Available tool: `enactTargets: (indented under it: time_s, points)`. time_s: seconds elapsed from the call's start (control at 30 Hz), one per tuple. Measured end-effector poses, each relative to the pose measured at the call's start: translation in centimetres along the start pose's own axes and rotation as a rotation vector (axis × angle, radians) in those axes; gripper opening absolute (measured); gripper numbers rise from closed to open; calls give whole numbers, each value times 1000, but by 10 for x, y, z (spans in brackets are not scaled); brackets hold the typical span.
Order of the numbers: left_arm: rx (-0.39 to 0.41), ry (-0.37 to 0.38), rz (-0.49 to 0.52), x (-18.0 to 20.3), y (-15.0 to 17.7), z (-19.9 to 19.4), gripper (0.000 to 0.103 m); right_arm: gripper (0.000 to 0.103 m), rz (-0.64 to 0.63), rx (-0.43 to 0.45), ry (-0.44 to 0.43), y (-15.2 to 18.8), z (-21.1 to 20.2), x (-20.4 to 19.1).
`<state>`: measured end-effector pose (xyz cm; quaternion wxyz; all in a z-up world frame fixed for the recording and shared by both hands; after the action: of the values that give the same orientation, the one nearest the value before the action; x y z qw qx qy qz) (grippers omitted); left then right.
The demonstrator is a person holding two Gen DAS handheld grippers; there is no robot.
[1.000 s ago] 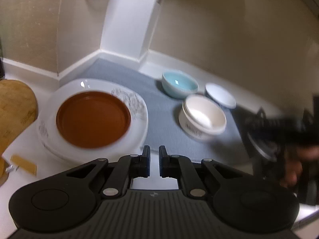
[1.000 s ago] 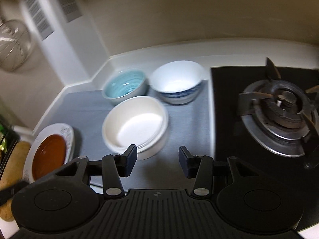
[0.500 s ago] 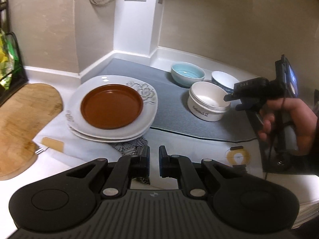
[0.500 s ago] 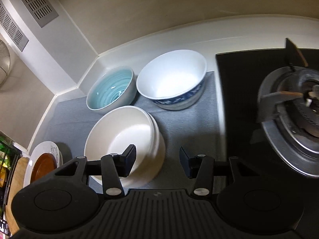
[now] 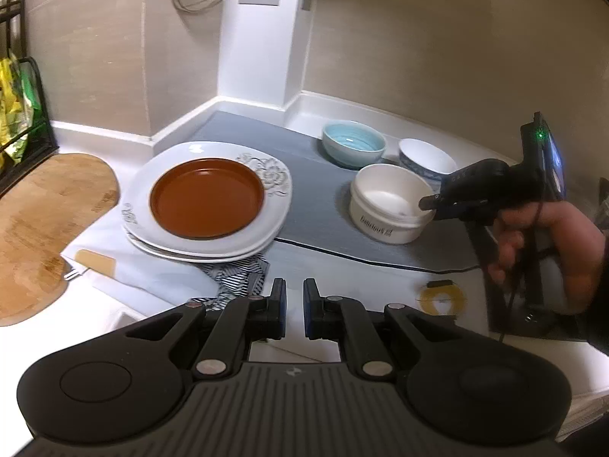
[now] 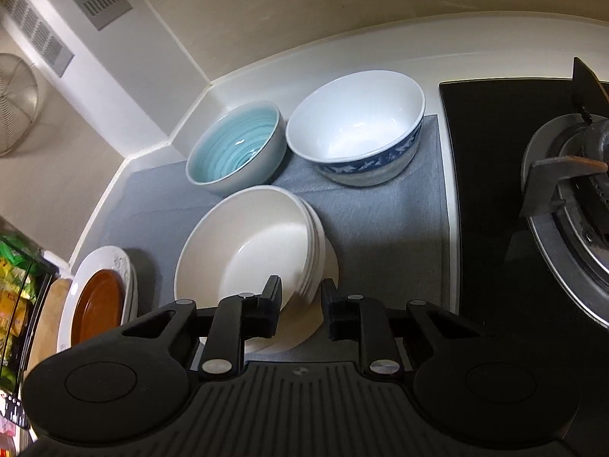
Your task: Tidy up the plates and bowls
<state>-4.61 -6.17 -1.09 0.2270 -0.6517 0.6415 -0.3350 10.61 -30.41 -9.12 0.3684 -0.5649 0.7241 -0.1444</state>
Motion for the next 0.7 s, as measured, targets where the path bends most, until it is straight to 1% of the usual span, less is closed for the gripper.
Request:
enactTargets:
  time_s: [0.37,0.43,0.6,0.7]
  points:
    - [-20,32,2,19,5,7,10,22,-63,-39,-19,51,-37,-6]
    - [-18,36,3,21,5,8,10,22,-81,-52,-35,58,-41,-9]
    - [-16,41,4,24,5,10,10,22,-141,-53,-47,67,-49,-19]
    - [-15,42,2,25,4,10,11,26,-147,-58,-30,69,-49,-19]
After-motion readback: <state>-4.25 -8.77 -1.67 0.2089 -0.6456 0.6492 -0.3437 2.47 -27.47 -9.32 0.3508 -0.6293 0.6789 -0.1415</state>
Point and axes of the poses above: each gripper's, at about its wrist camera, not at the fingertips, and z roughly the way its jaws point, x to its right, y to its underside, the point moved 3 cm from there along z, roughly the way its jaws point, and after that the axes turned 4 degrees about -z, right-handed, at the moved point
